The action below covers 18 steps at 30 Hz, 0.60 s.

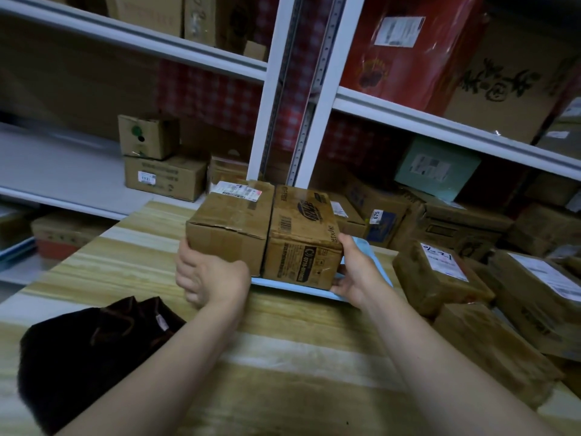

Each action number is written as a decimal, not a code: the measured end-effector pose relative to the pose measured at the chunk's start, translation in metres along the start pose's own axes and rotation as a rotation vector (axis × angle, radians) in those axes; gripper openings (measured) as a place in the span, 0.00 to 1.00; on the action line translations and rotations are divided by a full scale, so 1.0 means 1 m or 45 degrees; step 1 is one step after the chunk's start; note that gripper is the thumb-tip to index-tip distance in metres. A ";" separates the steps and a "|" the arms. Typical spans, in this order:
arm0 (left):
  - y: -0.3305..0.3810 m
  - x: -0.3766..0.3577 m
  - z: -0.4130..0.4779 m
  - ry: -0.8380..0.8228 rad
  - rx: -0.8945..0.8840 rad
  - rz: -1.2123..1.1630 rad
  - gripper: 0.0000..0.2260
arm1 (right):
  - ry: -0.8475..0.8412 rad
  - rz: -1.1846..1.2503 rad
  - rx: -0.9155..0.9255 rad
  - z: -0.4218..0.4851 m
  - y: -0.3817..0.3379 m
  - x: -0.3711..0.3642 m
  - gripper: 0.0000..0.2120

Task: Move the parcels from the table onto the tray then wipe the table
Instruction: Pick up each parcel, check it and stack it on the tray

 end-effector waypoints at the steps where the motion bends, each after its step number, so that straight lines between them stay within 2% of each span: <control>1: 0.000 0.000 -0.001 -0.002 -0.002 0.002 0.40 | 0.000 -0.007 0.004 -0.001 0.000 0.000 0.13; 18: 0.005 0.000 -0.016 -0.008 0.023 0.028 0.41 | -0.055 -0.010 -0.008 -0.015 0.000 0.001 0.18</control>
Point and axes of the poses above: each hand's wrist, its own z-axis towards the middle knuckle, its own x-axis out of the back of the hand, y = z × x, the point moved 10 cm from there along z, towards the middle knuckle, and after that the axes turned 1 degree about x, right-handed, at the moved point
